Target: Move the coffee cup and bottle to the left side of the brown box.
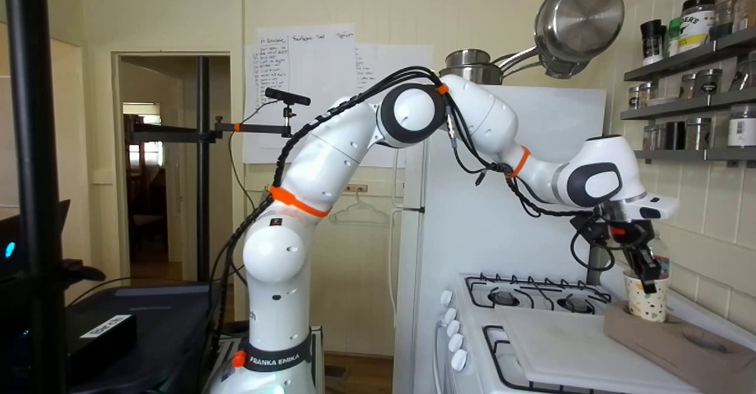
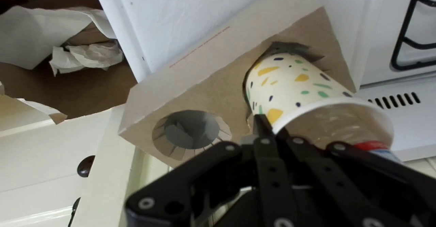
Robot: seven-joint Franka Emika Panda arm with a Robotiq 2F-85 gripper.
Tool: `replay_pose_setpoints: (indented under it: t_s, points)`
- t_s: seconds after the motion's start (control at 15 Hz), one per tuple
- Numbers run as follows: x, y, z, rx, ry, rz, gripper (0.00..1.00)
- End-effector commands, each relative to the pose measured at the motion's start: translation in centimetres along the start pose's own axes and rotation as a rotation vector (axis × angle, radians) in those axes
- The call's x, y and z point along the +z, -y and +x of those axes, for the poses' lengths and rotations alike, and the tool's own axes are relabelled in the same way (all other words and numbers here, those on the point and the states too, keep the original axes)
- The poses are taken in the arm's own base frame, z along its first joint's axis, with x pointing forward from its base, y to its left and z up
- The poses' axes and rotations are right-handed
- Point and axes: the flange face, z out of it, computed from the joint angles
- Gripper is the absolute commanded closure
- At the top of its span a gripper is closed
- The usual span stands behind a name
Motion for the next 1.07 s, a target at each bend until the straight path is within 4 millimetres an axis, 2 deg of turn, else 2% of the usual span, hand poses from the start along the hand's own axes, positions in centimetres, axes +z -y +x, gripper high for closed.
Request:
replay_pose_setpoints:
  t_s: [0.0, 0.2, 0.27, 0.33, 0.4, 0.93, 1.0]
  points:
    - [0.4, 0.5, 0.6, 0.018, 0.032, -0.036, 0.99]
    - [0.9, 0.6, 0.6, 0.029, 0.059, -0.043, 0.99]
    - [1.0, 0.6, 0.6, 0.034, 0.064, -0.046, 0.72]
    - [1.1, 0.6, 0.6, 0.038, 0.067, -0.048, 0.71]
    - [1.2, 0.7, 0.7, 0.041, 0.068, -0.049, 0.66]
    - [-0.5, 0.6, 0.7, 0.062, 0.066, -0.049, 0.05]
    - [-0.7, 0.5, 0.5, 0.064, 0.071, -0.049, 0.01]
